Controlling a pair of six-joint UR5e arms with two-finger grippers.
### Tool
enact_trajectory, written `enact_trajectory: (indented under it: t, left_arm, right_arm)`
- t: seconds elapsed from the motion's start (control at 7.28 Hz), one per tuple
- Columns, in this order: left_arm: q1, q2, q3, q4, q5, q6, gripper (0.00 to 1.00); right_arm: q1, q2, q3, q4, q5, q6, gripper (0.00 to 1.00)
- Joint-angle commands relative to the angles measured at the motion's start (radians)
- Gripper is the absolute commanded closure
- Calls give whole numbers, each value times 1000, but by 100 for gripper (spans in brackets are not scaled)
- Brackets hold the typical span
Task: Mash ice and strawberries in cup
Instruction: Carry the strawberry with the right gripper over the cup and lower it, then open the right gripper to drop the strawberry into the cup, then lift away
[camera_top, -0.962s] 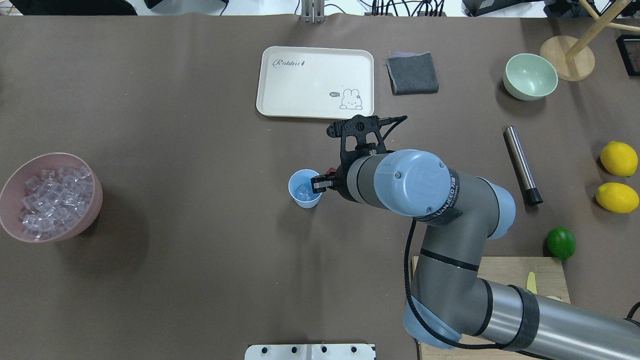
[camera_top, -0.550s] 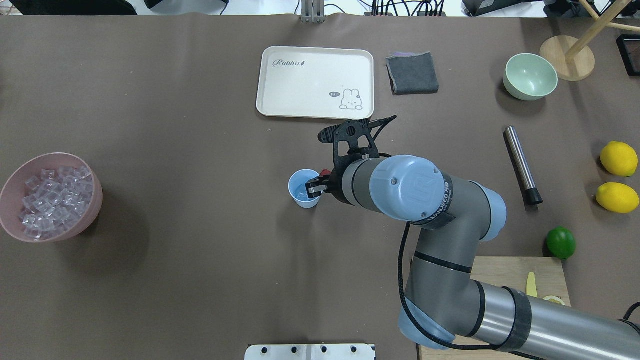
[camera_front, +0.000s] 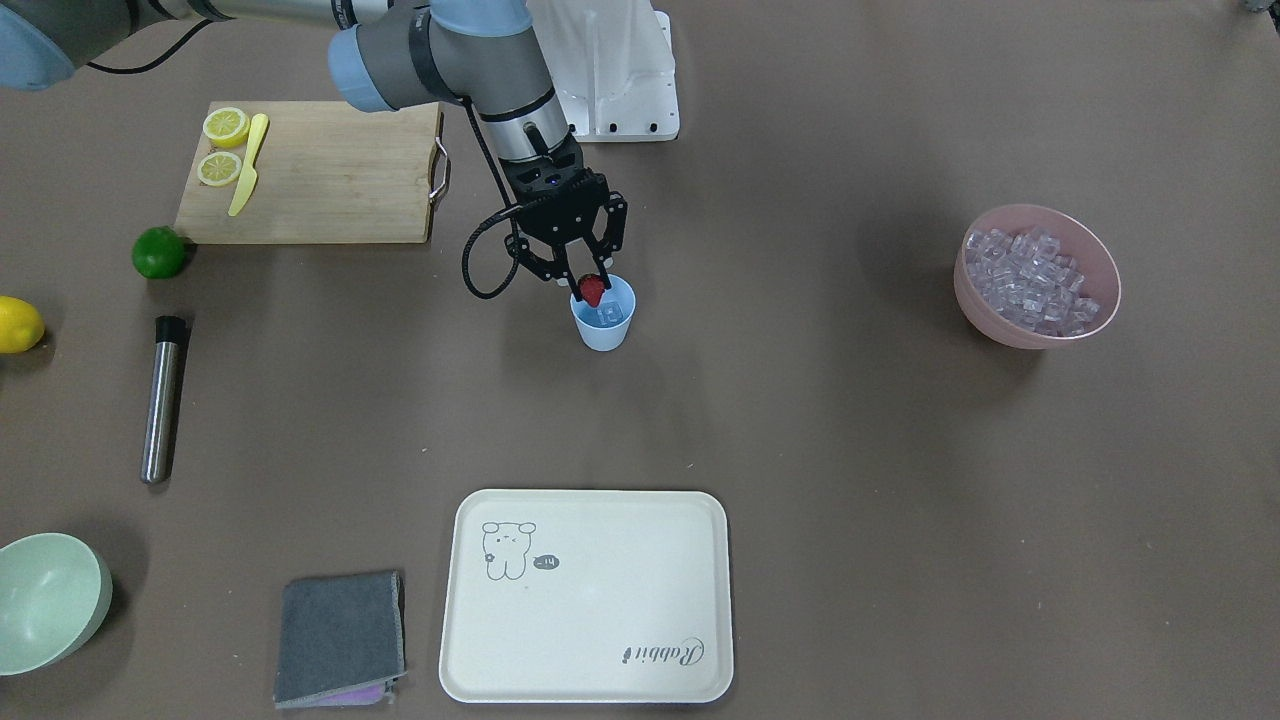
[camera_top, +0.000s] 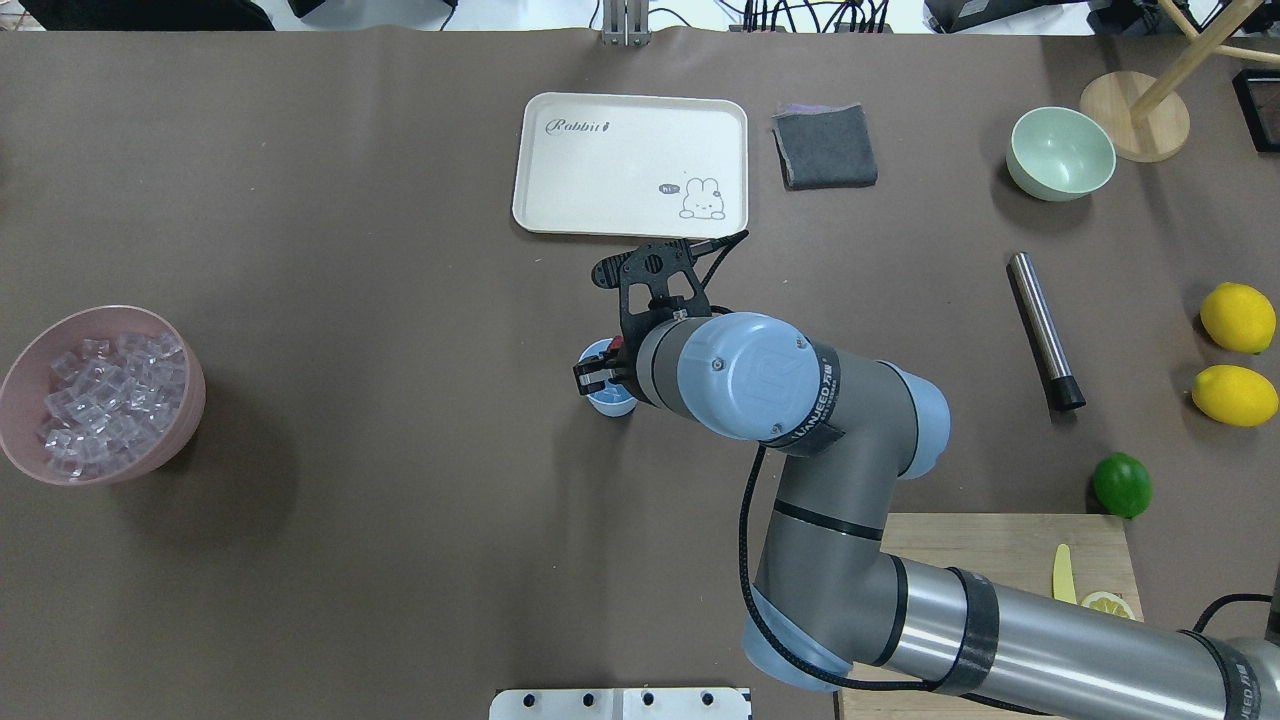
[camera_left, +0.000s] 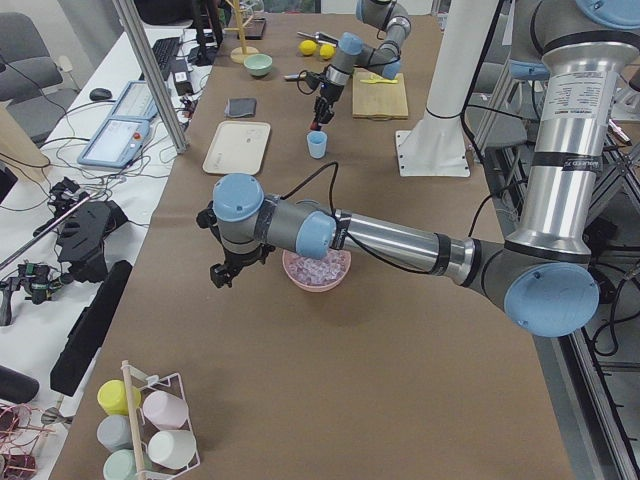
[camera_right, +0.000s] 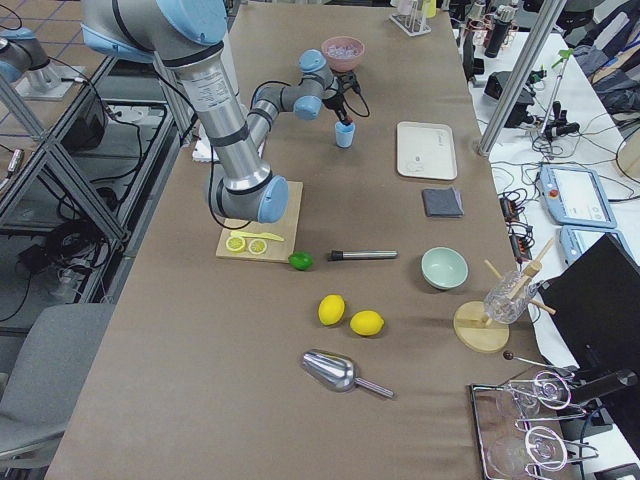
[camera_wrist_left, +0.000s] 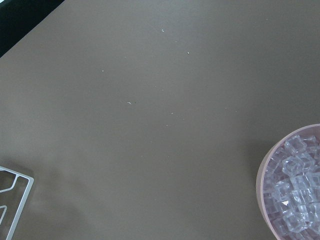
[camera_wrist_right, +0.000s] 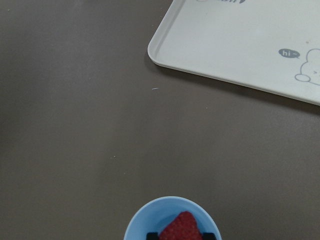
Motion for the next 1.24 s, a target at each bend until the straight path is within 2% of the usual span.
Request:
enact_trajectory:
  t: [0.0, 0.14, 0.27, 0.82, 1.1]
  left_arm:
    - [0, 0, 0, 0, 2, 0, 3]
    - [0, 2, 3, 0, 2, 0, 3]
    - [0, 2, 3, 0, 3, 0, 3]
    - [-5, 2, 11, 0, 2, -1, 3]
    - [-8, -1, 14, 2, 3, -9, 3]
  right_arm:
    - [-8, 13, -18, 1, -3, -8, 100]
    - [-8, 16, -18, 1, -3, -34, 94]
    - [-7, 18, -15, 3, -3, -43, 1]
    - [22, 19, 8, 3, 4, -42, 0]
    - [68, -6, 42, 3, 41, -19, 0]
